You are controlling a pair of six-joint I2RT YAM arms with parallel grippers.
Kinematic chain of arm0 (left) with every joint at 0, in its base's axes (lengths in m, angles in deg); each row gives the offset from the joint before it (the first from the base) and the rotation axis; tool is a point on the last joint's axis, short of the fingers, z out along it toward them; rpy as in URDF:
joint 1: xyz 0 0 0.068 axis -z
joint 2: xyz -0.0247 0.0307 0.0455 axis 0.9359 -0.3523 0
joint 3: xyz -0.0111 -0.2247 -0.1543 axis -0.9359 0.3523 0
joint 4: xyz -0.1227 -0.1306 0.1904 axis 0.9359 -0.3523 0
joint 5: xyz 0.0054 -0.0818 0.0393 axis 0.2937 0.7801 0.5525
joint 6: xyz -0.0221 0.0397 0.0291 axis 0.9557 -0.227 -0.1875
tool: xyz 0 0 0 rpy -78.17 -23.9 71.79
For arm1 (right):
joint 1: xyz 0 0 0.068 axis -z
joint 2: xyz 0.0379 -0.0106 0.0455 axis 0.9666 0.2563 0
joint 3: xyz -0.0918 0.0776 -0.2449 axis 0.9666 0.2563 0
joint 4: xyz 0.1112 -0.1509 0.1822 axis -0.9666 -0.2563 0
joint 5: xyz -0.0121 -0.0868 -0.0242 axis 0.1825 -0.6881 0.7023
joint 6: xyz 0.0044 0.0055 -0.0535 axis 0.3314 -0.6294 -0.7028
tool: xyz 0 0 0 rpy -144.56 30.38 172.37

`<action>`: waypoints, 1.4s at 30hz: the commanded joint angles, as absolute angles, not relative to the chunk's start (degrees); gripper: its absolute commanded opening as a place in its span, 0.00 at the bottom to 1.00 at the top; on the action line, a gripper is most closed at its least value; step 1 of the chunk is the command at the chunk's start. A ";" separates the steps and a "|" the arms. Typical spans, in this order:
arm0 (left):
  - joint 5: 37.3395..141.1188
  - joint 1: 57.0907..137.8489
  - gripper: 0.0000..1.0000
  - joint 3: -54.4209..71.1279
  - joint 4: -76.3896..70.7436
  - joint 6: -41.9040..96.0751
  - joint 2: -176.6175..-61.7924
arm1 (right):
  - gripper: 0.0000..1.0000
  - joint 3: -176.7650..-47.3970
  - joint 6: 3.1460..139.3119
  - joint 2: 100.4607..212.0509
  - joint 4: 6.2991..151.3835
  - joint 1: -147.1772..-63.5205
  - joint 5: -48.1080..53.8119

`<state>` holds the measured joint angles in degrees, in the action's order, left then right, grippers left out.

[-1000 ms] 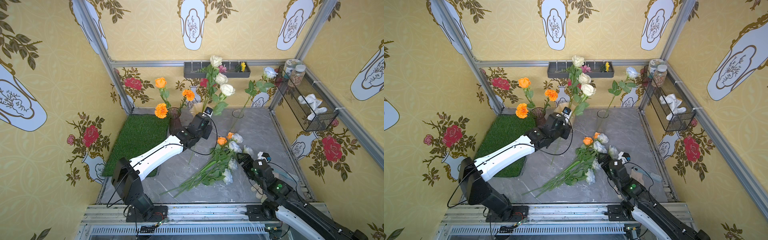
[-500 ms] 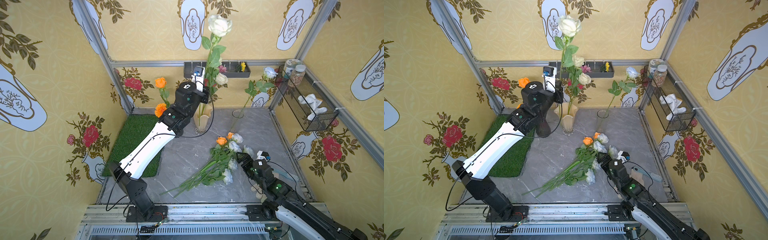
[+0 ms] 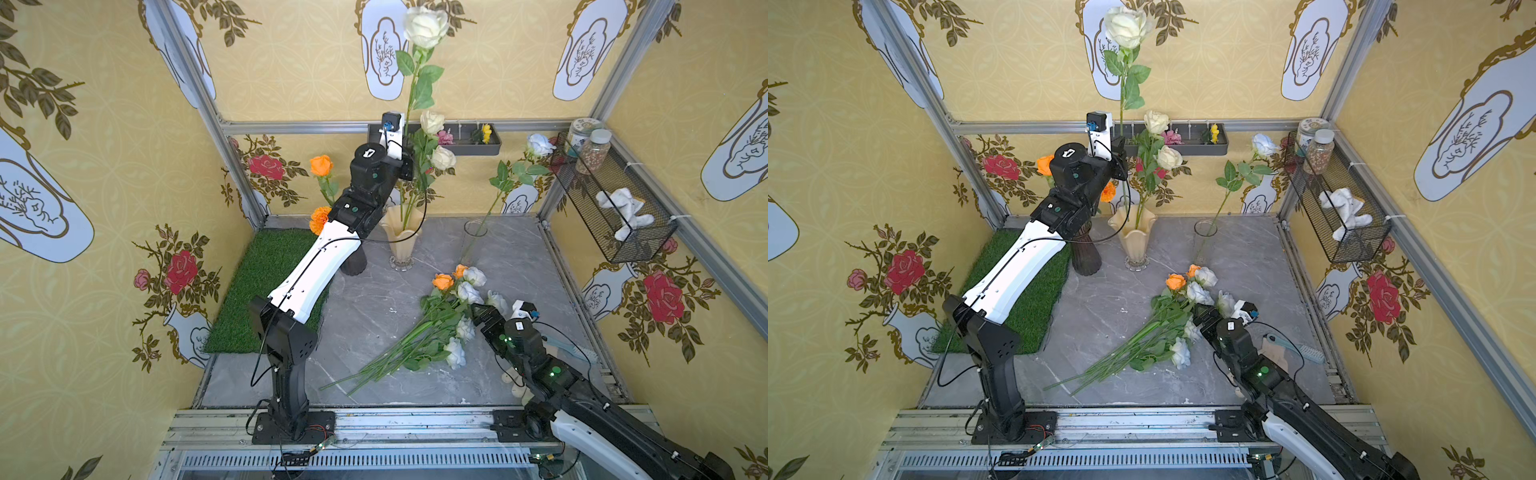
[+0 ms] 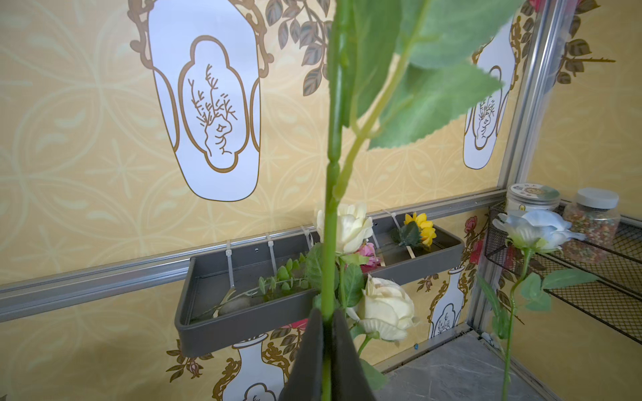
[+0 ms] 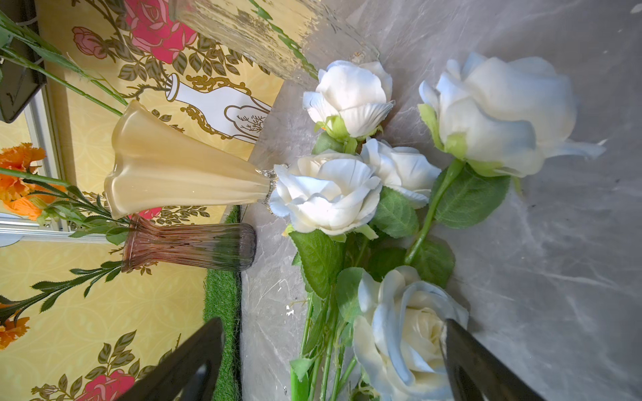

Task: Arrange the flowers in different vases according to their colors
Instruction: Insert the flower into the vase.

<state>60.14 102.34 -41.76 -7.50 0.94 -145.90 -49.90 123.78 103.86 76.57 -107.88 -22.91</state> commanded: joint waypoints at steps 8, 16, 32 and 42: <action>68.90 97.43 0.00 -44.99 -2.65 8.90 -153.55 | 0.97 -49.85 121.82 105.51 81.28 -107.84 -24.05; 69.53 97.32 0.00 -40.06 -2.61 8.44 -155.30 | 0.97 -50.19 121.68 106.76 81.82 -107.83 -24.53; 68.36 101.06 0.70 -31.82 -3.52 4.41 -150.41 | 0.97 -50.37 121.64 107.12 81.87 -107.65 -24.20; 64.16 110.65 0.74 -32.76 -7.36 0.85 -143.68 | 0.97 -50.44 121.54 105.59 80.45 -107.66 -23.50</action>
